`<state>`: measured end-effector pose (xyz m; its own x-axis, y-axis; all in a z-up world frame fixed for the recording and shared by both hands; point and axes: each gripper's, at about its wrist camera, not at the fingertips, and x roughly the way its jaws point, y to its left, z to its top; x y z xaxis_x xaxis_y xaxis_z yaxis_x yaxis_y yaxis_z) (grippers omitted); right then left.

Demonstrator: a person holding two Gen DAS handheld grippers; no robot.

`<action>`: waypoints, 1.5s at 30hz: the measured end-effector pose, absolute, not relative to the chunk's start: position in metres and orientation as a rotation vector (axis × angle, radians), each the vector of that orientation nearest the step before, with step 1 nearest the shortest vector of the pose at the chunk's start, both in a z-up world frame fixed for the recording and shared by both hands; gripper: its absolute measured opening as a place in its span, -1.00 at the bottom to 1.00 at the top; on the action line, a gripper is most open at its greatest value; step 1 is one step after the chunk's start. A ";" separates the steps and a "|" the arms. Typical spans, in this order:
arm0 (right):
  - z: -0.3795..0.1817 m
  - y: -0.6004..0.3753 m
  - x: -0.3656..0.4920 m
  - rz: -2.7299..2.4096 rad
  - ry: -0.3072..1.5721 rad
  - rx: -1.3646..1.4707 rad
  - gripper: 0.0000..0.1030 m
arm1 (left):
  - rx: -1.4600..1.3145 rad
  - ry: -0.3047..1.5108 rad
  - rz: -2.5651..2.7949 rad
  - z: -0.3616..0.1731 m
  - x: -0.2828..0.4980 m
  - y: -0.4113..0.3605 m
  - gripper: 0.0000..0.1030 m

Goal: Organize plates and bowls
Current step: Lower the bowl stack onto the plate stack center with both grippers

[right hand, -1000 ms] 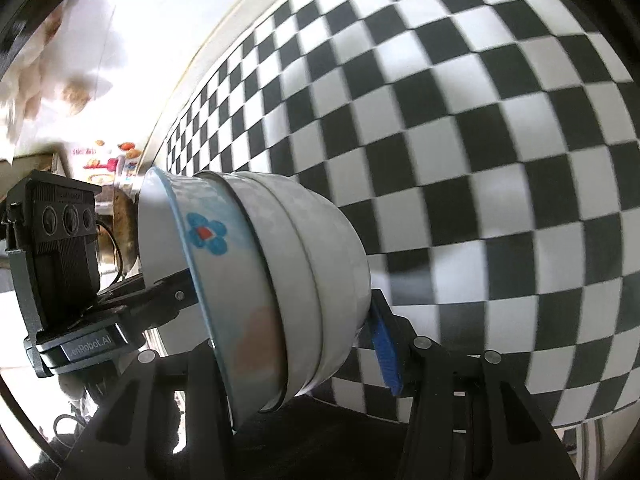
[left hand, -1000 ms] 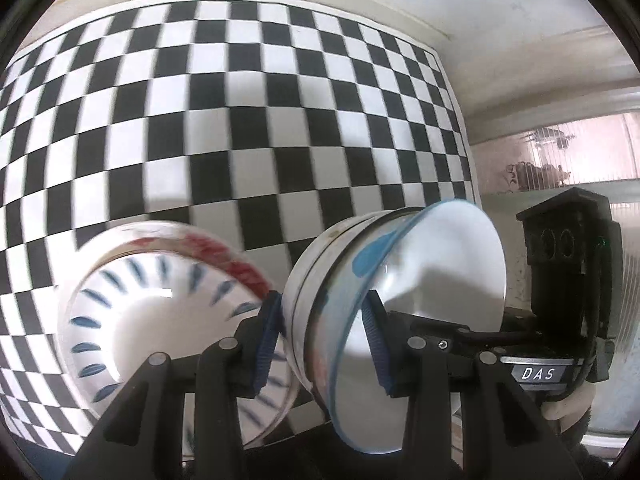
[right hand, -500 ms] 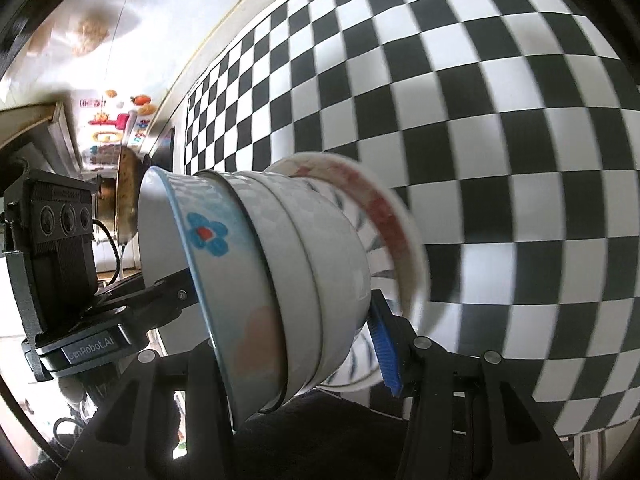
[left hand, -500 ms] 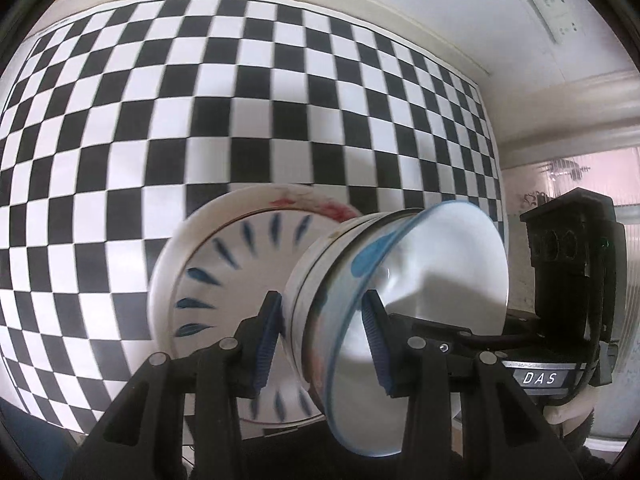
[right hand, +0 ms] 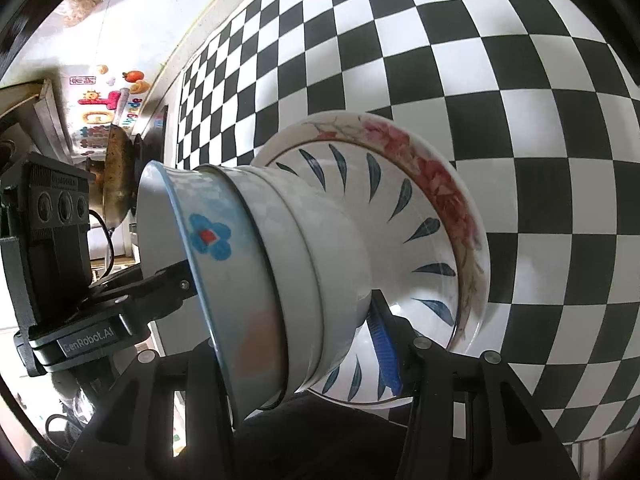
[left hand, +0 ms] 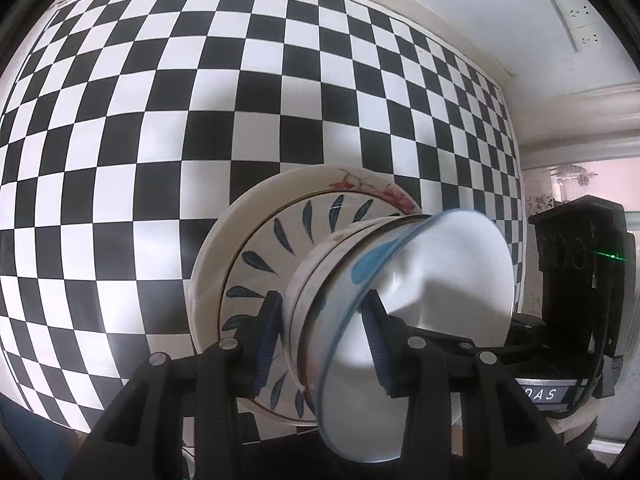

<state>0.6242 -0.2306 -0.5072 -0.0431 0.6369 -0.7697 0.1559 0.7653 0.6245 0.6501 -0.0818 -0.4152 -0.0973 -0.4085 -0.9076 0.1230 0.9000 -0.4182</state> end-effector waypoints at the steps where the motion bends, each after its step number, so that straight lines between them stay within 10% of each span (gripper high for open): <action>1: -0.509 -0.230 0.624 0.434 1.602 0.648 -0.03 | -0.229 1.614 -0.450 -0.417 0.650 -0.084 -0.28; 26: -0.512 -0.227 0.629 0.391 1.638 0.574 -0.03 | -0.169 1.610 -0.406 -0.420 0.638 -0.091 -0.21; 32: -0.507 -0.225 0.630 0.389 1.637 0.538 0.00 | -0.108 1.545 -0.390 -0.414 0.636 -0.085 0.22; 36: -0.503 -0.231 0.630 0.360 1.616 0.543 0.53 | -0.129 1.473 -0.343 -0.408 0.636 -0.070 0.68; 45: -0.473 -0.225 0.622 0.281 1.555 0.358 0.86 | -0.057 1.317 -0.313 -0.385 0.625 -0.057 0.95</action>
<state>0.6217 -0.2246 -0.4728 0.0015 0.3953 -0.9186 0.0493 0.9174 0.3949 0.6245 -0.0567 -0.3854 0.2158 -0.2578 -0.9418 0.1932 0.9567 -0.2176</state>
